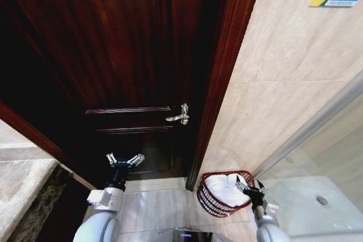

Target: Discard the used towel into the hamper.

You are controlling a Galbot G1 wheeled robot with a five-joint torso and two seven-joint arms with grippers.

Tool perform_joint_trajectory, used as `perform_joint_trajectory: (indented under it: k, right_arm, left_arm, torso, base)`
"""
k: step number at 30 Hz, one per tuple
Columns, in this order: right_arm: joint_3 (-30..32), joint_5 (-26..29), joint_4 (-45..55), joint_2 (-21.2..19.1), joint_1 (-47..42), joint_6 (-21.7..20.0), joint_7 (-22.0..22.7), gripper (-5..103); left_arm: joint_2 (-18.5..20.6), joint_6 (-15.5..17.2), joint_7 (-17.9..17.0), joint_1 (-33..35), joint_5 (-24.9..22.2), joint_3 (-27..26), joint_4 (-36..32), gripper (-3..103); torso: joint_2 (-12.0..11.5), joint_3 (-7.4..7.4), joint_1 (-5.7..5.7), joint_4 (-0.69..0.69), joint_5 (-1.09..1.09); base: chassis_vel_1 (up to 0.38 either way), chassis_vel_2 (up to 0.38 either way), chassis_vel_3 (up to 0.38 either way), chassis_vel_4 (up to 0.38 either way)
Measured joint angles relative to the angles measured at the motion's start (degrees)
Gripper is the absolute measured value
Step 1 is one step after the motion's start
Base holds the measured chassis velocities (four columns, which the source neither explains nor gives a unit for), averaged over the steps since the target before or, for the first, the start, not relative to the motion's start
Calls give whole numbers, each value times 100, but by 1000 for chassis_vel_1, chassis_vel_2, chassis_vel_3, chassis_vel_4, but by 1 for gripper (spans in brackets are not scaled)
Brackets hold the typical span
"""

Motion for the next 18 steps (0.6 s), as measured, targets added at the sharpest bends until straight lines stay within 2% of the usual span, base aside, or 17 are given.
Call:
perform_joint_trajectory:
  k: [6, 7, 9, 13, 18]
  right_arm:
    - [-188, -94, 627, 91, -552, 721, 0, 100]
    - [-188, -94, 627, 91, -552, 721, 0, 100]
    - [-268, -109, 828, 85, -724, 1042, 0, 100]
    - [-326, -105, 1103, 76, -844, 1216, 7, 100]
    - [-333, -80, 1305, 68, -833, 1227, 4, 100]
  left_arm:
    - [1, 0, 0, 0, 0, 0, 0, 100]
    - [1, 0, 0, 0, 0, 0, 0, 100]
    - [1, 0, 0, 0, 0, -1, 0, 100]
    - [1, 0, 0, 0, 0, -1, 0, 100]
    - [1, 0, 0, 0, 0, 0, 0, 100]
  torso:
    - [0, 0, 0, 1, 1]
    - [0, 0, 0, 1, 1]
    - [0, 0, 0, 1, 2]
    - [0, 0, 0, 1, 1]
    - [-1, 0, 0, 1, 1]
  base:
    - [0, 0, 0, 0]
    - [0, 0, 0, 0]
    - [0, 0, 0, 0]
    - [0, 0, 0, 0]
    - [0, 0, 0, 0]
